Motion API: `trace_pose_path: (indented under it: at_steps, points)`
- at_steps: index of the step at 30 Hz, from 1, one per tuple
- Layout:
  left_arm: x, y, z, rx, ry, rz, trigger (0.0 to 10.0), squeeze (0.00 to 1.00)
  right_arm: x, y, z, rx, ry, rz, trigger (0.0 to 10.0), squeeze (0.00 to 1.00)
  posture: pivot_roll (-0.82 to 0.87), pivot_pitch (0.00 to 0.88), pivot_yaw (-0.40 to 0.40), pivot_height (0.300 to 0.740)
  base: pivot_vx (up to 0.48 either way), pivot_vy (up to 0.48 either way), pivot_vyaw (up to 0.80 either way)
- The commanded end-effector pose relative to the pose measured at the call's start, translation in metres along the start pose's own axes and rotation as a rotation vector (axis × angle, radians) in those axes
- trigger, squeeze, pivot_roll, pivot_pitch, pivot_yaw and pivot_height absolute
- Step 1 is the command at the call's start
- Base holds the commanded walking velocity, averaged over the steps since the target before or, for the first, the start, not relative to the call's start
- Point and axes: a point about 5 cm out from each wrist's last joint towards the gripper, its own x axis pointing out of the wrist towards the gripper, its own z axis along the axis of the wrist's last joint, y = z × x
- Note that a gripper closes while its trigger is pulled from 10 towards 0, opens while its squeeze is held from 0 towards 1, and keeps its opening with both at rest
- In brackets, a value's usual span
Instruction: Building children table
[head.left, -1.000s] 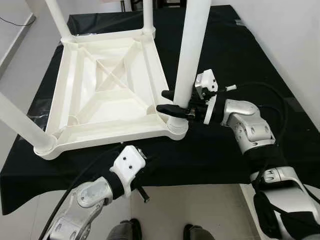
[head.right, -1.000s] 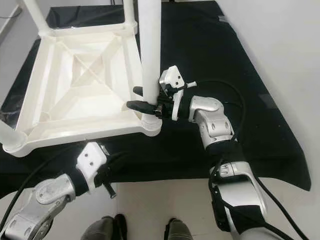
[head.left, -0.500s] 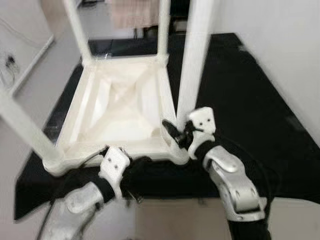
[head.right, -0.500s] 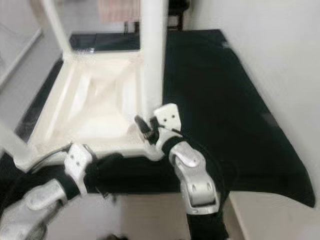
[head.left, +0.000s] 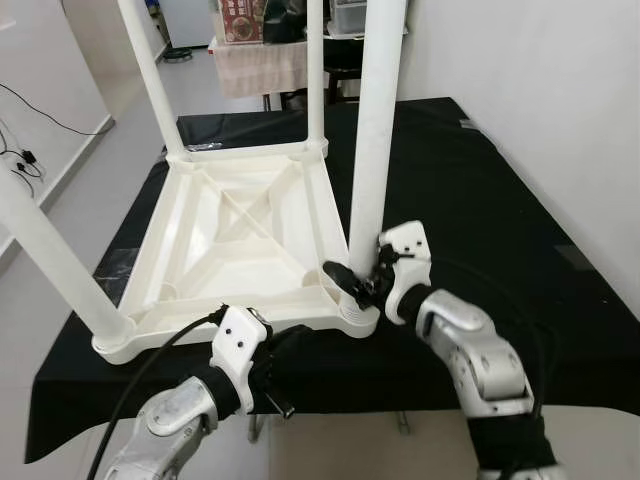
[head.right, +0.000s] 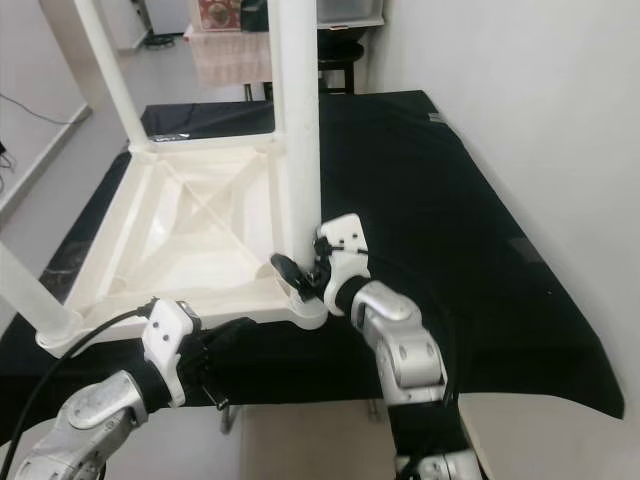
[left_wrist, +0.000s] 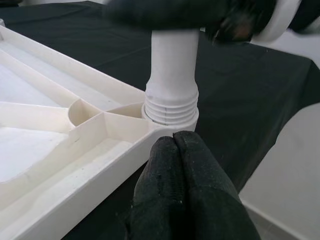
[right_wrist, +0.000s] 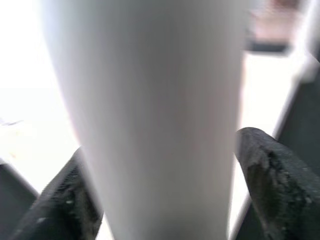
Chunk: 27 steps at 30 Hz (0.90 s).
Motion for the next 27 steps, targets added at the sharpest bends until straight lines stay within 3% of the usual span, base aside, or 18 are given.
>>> trace_pose_path:
  at_steps: [1, 5, 12, 13, 14, 15, 22, 24, 25, 27]
  points:
    - [0.002, 0.003, -0.001, -0.032, -0.02, -0.007, 10.0, 0.0, -0.002, -0.001, 0.009, -0.047, -0.038, 0.205, 10.0, 0.0, 0.0, 0.036, 0.026, 0.74, 0.0, 0.0, 0.0]
    - [0.005, 0.002, -0.002, -0.046, -0.031, -0.01, 10.0, 0.0, -0.006, -0.013, 0.017, -0.082, -0.022, 0.366, 10.0, 0.0, 0.0, 0.032, 0.016, 0.74, 0.0, 0.0, 0.0]
    - [0.007, 0.0, -0.002, -0.046, -0.038, -0.013, 10.0, 0.0, -0.003, -0.025, 0.02, -0.083, 0.001, 0.432, 10.0, 0.0, 0.0, 0.029, 0.003, 0.74, 0.0, 0.0, 0.0]
    - [0.008, -0.001, -0.002, -0.046, -0.041, -0.015, 10.0, 0.0, 0.003, -0.031, 0.022, -0.081, 0.011, 0.44, 4.7, 0.0, 0.0, 0.027, -0.002, 0.74, 0.0, 0.0, 0.0]
    - [0.008, -0.001, -0.002, -0.046, -0.041, -0.015, 10.0, 0.0, 0.003, -0.031, 0.022, -0.081, 0.011, 0.44, 4.7, 0.0, 0.0, 0.027, -0.002, 0.74, 0.0, 0.0, 0.0]
    - [0.008, -0.003, -0.003, -0.047, -0.045, -0.017, 10.0, 0.0, 0.009, -0.036, 0.024, -0.087, 0.027, 0.455, 0.0, 0.0, 0.0, 0.028, -0.005, 0.74, 0.0, 0.0, 0.0]
    - [0.008, -0.005, -0.003, -0.056, -0.05, -0.029, 10.0, 0.0, 0.019, -0.041, 0.022, -0.102, 0.059, 0.461, 0.0, 0.0, -0.01, 0.03, -0.005, 0.74, 0.0, 0.0, 0.0]
    - [0.008, -0.005, -0.004, -0.059, -0.051, -0.033, 10.0, 0.0, 0.017, -0.044, 0.019, -0.113, 0.065, 0.427, 0.0, 0.0, -0.01, 0.032, -0.006, 0.74, 0.0, 0.0, 0.0]
    - [0.008, -0.006, -0.004, -0.061, -0.052, -0.035, 10.0, 0.0, 0.015, -0.05, 0.013, -0.131, 0.087, 0.35, 0.0, 0.0, -0.01, 0.032, -0.007, 0.74, 0.0, 0.0, 0.0]
    - [0.008, -0.006, -0.004, -0.061, -0.052, -0.035, 10.0, 0.0, 0.015, -0.05, 0.013, -0.131, 0.087, 0.35, 0.0, 0.0, -0.01, 0.032, -0.007, 0.74, 0.0, 0.0, 0.0]
